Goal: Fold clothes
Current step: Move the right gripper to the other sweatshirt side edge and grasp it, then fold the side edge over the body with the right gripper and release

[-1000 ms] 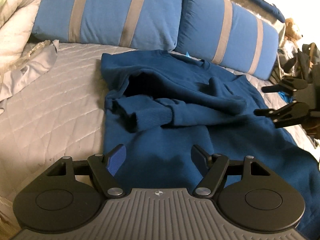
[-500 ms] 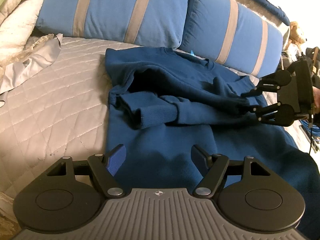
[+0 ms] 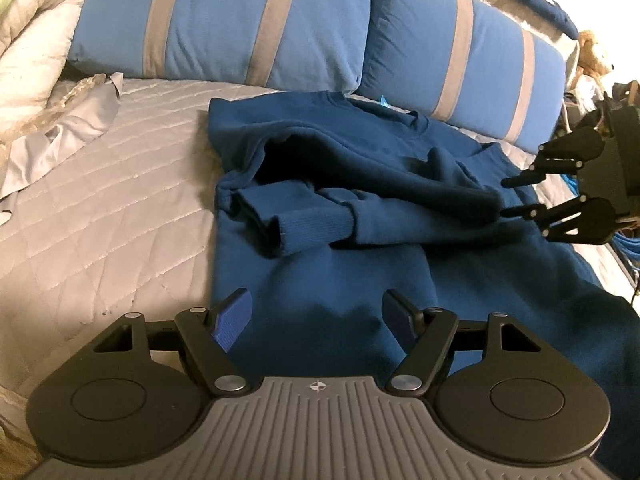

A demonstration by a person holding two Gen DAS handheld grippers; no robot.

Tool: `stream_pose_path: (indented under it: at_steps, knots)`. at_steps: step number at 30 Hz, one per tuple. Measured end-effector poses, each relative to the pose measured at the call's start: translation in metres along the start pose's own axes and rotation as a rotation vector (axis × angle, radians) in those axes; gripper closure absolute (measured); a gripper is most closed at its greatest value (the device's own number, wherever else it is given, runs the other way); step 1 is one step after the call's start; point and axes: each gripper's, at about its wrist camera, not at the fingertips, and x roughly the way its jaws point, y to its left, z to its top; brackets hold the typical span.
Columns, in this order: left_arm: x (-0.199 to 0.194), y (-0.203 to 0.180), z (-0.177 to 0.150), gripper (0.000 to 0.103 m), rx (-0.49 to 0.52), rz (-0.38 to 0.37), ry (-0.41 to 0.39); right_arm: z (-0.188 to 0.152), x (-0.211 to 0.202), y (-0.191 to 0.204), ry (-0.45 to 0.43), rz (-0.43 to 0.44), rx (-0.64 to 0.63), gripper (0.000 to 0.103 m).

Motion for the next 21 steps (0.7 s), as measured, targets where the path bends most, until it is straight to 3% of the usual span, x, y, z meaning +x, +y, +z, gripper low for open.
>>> stream_pose_path:
  at_steps: [10,14,17,21]
  knots:
    - [-0.001,0.002,0.001,0.032,-0.024,-0.003,0.005,0.003,0.023,-0.006,0.037,0.017,0.006,0.071]
    - [-0.009,0.007,0.012,0.032,-0.038,-0.064,-0.007,0.005,0.02,-0.01,0.039,0.027,0.001,0.091]
    - [-0.011,0.016,0.032,0.032,-0.041,-0.095,-0.038,0.004,0.013,-0.009,0.027,-0.019,-0.028,0.093]
    - [0.007,0.024,0.063,0.032,0.034,0.014,-0.072,0.003,0.007,-0.017,0.022,-0.069,-0.009,0.094]
